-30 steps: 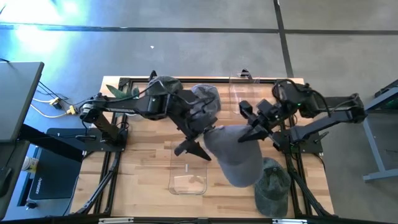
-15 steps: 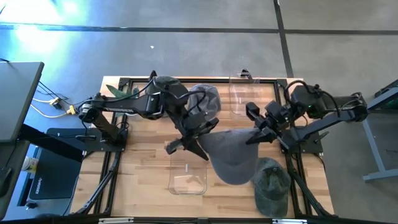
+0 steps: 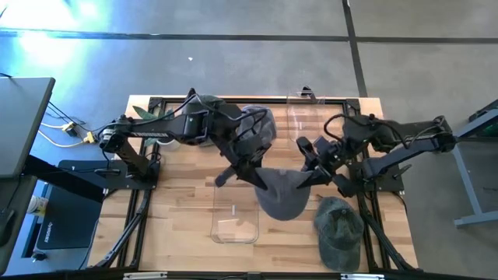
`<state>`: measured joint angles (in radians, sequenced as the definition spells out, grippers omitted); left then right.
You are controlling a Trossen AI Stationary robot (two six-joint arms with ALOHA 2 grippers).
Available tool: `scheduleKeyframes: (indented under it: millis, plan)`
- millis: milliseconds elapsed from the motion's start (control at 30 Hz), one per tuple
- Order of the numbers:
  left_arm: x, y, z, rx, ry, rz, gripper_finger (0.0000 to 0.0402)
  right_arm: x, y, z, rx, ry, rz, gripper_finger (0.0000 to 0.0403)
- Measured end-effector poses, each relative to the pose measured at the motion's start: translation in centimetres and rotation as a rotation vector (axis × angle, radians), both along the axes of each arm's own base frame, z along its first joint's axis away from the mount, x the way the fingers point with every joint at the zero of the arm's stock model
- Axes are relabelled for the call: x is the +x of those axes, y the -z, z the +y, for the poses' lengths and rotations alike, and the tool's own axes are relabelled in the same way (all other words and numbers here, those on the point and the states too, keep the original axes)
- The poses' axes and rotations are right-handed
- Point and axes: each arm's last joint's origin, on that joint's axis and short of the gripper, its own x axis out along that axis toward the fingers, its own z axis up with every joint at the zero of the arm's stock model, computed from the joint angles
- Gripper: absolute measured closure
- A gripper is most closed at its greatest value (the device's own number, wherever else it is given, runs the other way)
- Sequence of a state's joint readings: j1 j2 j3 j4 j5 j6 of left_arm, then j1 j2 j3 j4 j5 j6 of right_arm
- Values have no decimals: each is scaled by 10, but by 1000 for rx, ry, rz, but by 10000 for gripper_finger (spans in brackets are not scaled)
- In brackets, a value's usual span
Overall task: Pick & Place hat
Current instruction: Put the bottom gray cap into the bottom transparent bin
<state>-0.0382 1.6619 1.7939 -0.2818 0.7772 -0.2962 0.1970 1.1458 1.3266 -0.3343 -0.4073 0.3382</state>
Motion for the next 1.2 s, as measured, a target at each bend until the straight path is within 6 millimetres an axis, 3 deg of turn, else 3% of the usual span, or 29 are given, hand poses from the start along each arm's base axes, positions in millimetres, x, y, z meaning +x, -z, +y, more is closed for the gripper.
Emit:
scheduleKeyframes:
  millis: [200, 400, 533, 867, 1033, 1200]
  plan:
    - [0, 1, 0, 0, 0, 8, 400, -1, 3, 1, 49, -28, 76, 254]
    - [0, 1, 0, -10, -1, 25, 401, -8, 4, 4, 145, -206, 172, 180]
    - [0, 1, 0, -10, -2, 19, 401, -9, 4, 5, 173, -274, 199, 176]
    - [0, 1, -1, -19, 22, 23, 401, -1, 8, -11, 89, -160, 142, 176]
    - [0, 1, -1, -18, 17, 23, 401, 18, 17, -18, 104, -234, 154, 176]
    - [0, 1, -1, -17, 16, 23, 401, 33, 23, -18, 175, -451, 171, 180]
